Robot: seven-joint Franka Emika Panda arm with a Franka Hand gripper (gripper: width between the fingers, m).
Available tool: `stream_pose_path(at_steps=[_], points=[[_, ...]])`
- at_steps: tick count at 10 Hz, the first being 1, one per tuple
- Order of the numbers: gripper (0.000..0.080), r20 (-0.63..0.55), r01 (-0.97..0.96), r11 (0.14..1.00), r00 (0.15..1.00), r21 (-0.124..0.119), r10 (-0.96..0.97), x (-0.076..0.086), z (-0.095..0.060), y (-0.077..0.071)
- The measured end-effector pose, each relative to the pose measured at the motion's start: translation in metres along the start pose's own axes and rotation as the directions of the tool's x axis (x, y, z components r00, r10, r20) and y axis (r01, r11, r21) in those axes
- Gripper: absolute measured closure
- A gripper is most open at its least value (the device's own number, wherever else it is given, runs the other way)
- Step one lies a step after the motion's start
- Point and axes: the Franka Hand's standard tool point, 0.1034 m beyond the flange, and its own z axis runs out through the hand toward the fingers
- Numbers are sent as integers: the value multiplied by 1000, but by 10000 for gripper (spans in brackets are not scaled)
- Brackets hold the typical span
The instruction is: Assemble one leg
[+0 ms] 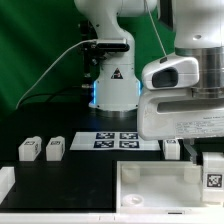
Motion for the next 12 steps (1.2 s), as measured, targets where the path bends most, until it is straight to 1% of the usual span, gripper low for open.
stream_pose_path(at_steps=[2, 3, 4, 5, 6, 7, 8, 10, 11, 12], points=[[509, -22, -61, 998, 998, 4, 61, 2, 0, 1], [509, -65, -210, 977, 975, 26, 211, 3, 0, 1], [509, -82, -369, 928, 925, 52, 372, 3, 0, 1], [508, -85, -519, 850, 846, 95, 526, 5, 0, 1], [508, -82, -663, 731, 729, 159, 679, 8, 1, 4], [508, -59, -761, 613, 616, 213, 786, 5, 1, 5], [506, -42, -801, 559, 565, 214, 824, 4, 0, 4], [506, 1, -898, 380, 390, 220, 921, 5, 0, 4], [506, 34, -944, 248, 261, 219, 965, 6, 1, 3], [506, 72, -975, 87, 104, 206, 992, 8, 2, 2]])
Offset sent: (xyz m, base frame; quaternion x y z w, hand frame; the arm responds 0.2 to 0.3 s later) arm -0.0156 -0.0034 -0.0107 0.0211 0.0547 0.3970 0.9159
